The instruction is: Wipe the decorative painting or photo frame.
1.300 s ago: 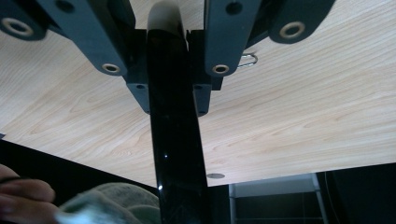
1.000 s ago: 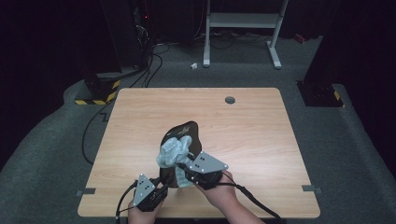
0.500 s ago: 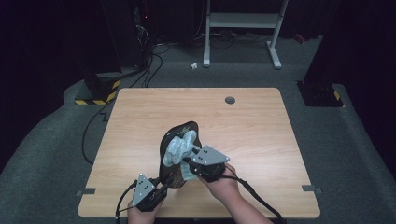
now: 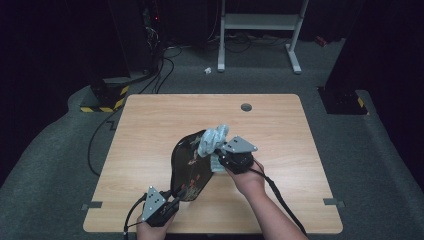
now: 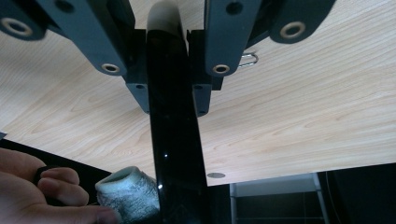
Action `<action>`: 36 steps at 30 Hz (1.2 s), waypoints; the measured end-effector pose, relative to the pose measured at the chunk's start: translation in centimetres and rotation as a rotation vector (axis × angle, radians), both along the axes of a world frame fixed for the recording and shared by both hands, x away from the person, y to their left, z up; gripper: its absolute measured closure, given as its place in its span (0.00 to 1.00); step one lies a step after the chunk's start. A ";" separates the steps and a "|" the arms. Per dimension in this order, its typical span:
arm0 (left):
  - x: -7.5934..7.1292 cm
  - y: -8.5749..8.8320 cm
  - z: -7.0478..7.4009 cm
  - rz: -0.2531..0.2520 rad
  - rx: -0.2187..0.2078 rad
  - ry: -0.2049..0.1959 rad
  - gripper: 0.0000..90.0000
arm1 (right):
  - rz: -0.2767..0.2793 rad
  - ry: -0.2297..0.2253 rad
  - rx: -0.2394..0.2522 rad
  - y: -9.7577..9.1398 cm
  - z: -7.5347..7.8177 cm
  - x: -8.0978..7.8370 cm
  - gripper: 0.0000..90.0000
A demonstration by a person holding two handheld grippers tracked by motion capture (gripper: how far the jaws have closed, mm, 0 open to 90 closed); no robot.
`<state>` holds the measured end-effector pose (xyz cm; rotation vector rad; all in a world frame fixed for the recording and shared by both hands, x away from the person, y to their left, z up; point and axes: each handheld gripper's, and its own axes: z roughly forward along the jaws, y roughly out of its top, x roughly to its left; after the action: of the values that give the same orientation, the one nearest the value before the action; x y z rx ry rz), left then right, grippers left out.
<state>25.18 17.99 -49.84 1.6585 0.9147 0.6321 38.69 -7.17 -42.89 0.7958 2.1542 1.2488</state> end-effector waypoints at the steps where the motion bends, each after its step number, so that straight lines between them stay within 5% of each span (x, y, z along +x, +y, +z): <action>1: 0.0 0.0 0.0 0.000 0.001 -0.001 0.86 | 0.003 -0.001 -0.001 0.1 0.0 -0.2 0.76; 20: 0.0 0.0 0.0 0.001 -0.003 -0.001 0.86 | 0.245 -0.048 0.019 4.3 0.0 -8.7 0.76; 27: 0.1 0.0 0.0 -0.001 -0.007 0.002 0.86 | 0.228 -0.043 0.015 4.1 -0.1 -8.2 0.76; 36: 0.1 0.0 0.0 -0.002 -0.008 0.003 0.86 | 0.136 -0.007 0.038 2.2 -0.7 -4.8 0.76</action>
<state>25.24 18.01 -49.85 1.6534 0.9171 0.6239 33.84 -4.99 -43.54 0.6687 2.2169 1.3613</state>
